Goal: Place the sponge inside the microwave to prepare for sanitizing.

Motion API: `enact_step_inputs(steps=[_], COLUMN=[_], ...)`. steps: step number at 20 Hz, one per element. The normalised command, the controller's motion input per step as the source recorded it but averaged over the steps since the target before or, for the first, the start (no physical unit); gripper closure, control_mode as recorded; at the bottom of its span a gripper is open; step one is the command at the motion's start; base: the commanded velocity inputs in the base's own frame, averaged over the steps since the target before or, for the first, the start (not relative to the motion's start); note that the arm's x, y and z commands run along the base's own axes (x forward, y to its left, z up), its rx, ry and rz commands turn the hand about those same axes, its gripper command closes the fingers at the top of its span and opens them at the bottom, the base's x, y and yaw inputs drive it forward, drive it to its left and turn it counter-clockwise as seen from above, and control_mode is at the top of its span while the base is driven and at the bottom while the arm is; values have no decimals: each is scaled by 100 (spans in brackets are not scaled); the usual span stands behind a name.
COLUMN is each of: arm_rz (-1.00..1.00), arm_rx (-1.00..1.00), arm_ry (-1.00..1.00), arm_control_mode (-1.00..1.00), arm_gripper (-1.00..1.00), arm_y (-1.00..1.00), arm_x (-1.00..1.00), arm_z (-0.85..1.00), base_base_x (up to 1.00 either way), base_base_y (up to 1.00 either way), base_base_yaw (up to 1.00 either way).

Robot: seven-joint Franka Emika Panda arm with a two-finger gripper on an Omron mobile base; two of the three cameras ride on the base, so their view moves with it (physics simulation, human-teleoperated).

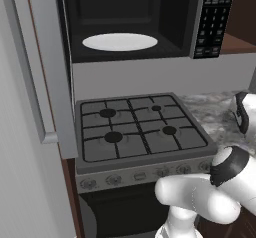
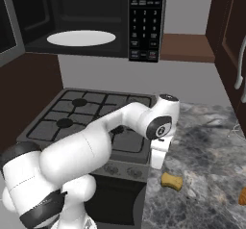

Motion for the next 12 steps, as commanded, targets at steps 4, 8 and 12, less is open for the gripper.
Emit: enact_step_inputs(steps=[4, 8, 12], arm_rz=[-1, -7, -4], arm_rx=[0, 0, 0], arm_ry=[-1, -2, -2], arm_control_mode=[-100, -100, -100], arm_gripper=[-100, -100, -100], arm_y=[-19, -37, -12], arm_x=[18, 21, 3], arm_z=[-7, -33, -30], base_base_x=[0, 0, 0], base_base_y=[0, 0, 0], base_base_yaw=[0, 0, 0])
